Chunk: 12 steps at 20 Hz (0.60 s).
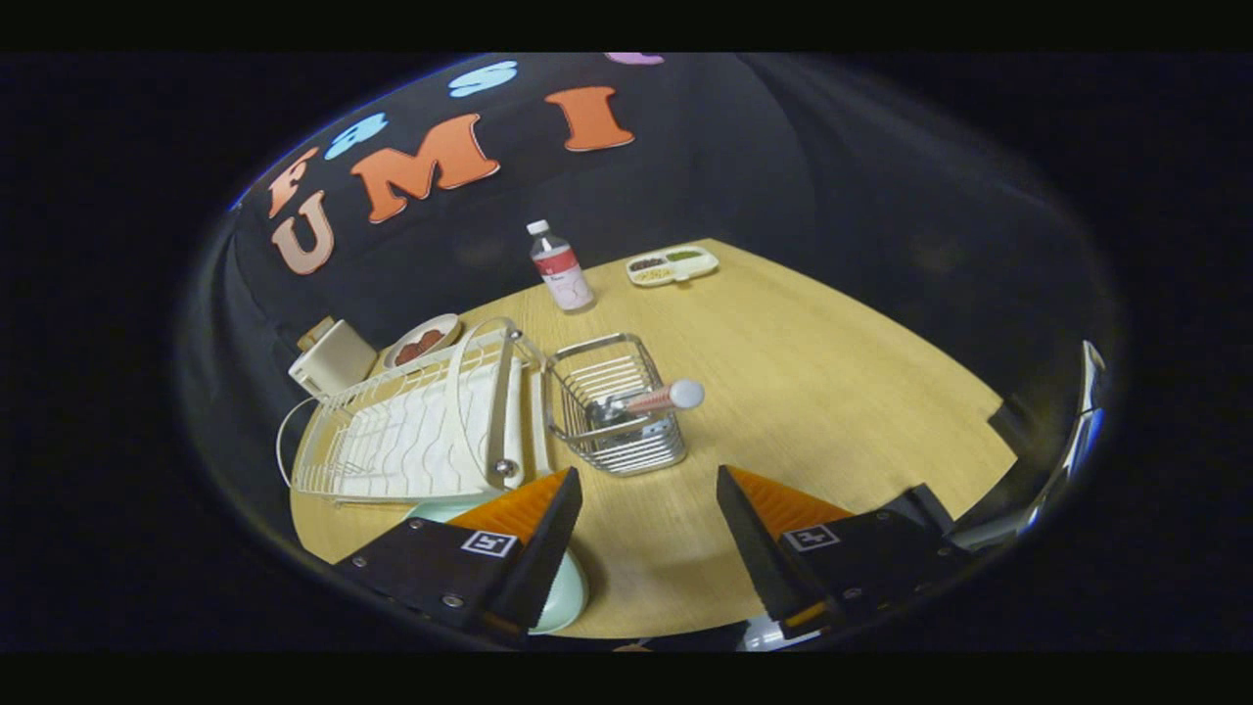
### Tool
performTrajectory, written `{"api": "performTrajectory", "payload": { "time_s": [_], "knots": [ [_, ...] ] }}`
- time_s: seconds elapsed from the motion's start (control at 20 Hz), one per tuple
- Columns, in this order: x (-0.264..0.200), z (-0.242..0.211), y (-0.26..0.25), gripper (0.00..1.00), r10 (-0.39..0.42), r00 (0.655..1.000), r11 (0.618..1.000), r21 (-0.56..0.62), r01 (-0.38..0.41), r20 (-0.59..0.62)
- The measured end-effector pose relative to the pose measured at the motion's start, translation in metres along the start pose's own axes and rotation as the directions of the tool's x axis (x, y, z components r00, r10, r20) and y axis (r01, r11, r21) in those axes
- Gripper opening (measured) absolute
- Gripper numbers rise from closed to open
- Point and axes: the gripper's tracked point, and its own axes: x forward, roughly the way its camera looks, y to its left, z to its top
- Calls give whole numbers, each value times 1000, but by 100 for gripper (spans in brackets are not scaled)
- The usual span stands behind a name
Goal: Take the plate from the dish rack, then take the spoon from the basket and place it into the plate.
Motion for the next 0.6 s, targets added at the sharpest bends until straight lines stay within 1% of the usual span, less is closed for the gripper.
{"api": "performTrajectory", "payload": {
  "time_s": [0.35, 0.4, 0.5, 0.6],
  "knots": [
    [19, 31, 5, 83, 10, 996, 1000, -8, -9, 88],
    [21, 36, 7, 82, 13, 994, 1000, -17, -11, 108],
    [26, 38, 10, 76, 13, 993, 999, -39, -8, 119],
    [29, 36, 9, 64, -8, 993, 998, -68, 16, 120]
  ]
}}
